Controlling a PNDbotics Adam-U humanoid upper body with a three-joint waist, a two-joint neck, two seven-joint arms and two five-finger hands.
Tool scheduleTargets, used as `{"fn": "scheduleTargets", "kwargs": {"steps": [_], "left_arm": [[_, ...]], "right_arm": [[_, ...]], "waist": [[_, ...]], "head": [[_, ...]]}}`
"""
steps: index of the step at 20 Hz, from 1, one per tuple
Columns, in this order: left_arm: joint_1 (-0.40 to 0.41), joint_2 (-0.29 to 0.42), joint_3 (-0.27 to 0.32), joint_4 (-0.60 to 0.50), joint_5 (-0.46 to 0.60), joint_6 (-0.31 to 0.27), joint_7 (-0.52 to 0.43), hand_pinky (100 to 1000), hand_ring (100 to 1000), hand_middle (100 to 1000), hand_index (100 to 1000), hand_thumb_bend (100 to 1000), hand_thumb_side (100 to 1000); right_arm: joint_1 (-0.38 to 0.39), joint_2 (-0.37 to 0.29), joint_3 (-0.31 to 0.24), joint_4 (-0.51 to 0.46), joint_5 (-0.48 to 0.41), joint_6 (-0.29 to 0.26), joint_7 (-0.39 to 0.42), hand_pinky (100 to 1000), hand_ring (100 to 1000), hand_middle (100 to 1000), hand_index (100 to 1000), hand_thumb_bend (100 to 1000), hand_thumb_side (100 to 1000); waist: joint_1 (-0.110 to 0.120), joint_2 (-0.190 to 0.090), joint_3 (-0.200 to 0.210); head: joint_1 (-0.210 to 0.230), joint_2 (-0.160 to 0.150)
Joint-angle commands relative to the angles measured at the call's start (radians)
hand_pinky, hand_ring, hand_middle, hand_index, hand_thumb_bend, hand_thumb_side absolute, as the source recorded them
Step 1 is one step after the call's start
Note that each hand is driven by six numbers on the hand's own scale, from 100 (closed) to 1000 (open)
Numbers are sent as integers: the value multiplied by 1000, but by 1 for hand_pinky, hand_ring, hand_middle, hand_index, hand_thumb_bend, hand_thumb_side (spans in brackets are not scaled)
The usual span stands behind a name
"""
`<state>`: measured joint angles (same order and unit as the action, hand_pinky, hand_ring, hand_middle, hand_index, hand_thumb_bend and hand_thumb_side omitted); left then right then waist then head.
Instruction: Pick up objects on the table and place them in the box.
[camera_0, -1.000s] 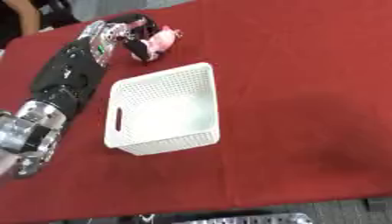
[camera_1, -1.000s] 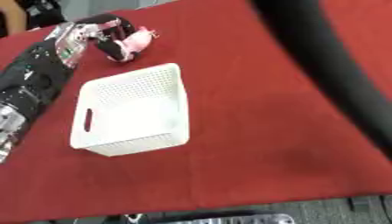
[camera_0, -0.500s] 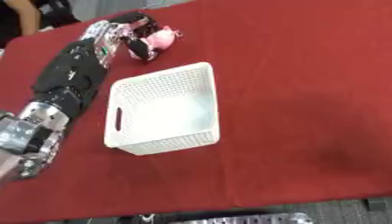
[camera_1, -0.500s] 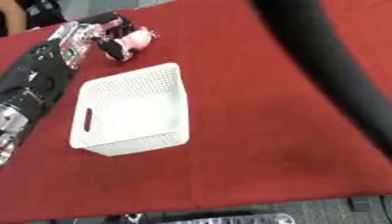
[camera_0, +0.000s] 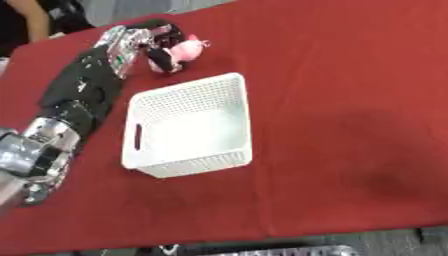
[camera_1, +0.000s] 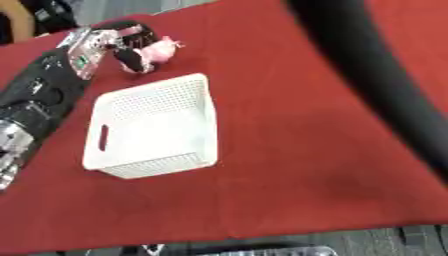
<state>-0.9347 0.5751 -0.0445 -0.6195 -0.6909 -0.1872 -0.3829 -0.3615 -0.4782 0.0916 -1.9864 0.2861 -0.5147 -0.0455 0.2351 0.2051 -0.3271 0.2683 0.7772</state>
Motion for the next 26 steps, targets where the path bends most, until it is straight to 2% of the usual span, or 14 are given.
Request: {"fn": "scheduleTargets", "kwargs": {"steps": [1, 6, 7, 8, 9, 10, 11, 17, 26], "left_arm": [[14, 16, -26, -7, 77, -12, -70, 100, 100, 100, 133, 260, 100], [33, 47, -57, -50, 223, -12, -156, 100, 100, 100, 132, 231, 100], [35, 52, -61, -57, 241, -7, -166, 100, 100, 100, 132, 301, 100], [35, 57, -65, -62, 254, -2, -174, 100, 100, 100, 132, 228, 100], [35, 63, -67, -67, 265, 2, -180, 100, 100, 100, 133, 223, 100], [34, 68, -68, -72, 274, 6, -185, 100, 100, 100, 133, 183, 100], [33, 74, -68, -77, 282, 9, -188, 100, 100, 100, 133, 222, 100], [22, 98, -63, -101, 309, 16, -178, 100, 100, 100, 132, 233, 100], [1, 133, -37, -180, 328, 20, -118, 100, 100, 100, 132, 242, 100]], "right_arm": [[-8, -23, -2, -14, -2, 2, 6, 603, 695, 813, 767, 139, 817], [-6, -26, -1, -14, -6, 2, 7, 602, 693, 814, 769, 137, 808], [-6, -27, -1, -14, -6, 3, 8, 602, 693, 814, 769, 117, 806], [-6, -28, -1, -14, -7, 3, 9, 602, 693, 814, 768, 140, 810], [-5, -29, 0, -14, -7, 3, 10, 602, 693, 814, 768, 137, 807], [-4, -30, 0, -14, -7, 4, 11, 602, 693, 814, 768, 139, 806], [-2, -30, 0, -14, -8, 4, 11, 602, 692, 814, 768, 137, 806], [7, -32, -1, -14, -8, 8, 14, 602, 692, 814, 767, 135, 805], [11, -37, -1, -14, -8, 11, 15, 601, 692, 814, 765, 133, 805]], "waist": [[-9, -17, 1], [-9, -24, 3], [-9, -25, 5], [-9, -27, 6], [-9, -28, 8], [-9, -30, 10], [-9, -32, 12], [-9, -39, 21], [-9, -49, 33]], "head": [[-6, -14], [-22, -65], [-23, -72], [-23, -75], [-23, -76], [-22, -75], [-21, -71], [-15, -45], [-9, -23]]}}
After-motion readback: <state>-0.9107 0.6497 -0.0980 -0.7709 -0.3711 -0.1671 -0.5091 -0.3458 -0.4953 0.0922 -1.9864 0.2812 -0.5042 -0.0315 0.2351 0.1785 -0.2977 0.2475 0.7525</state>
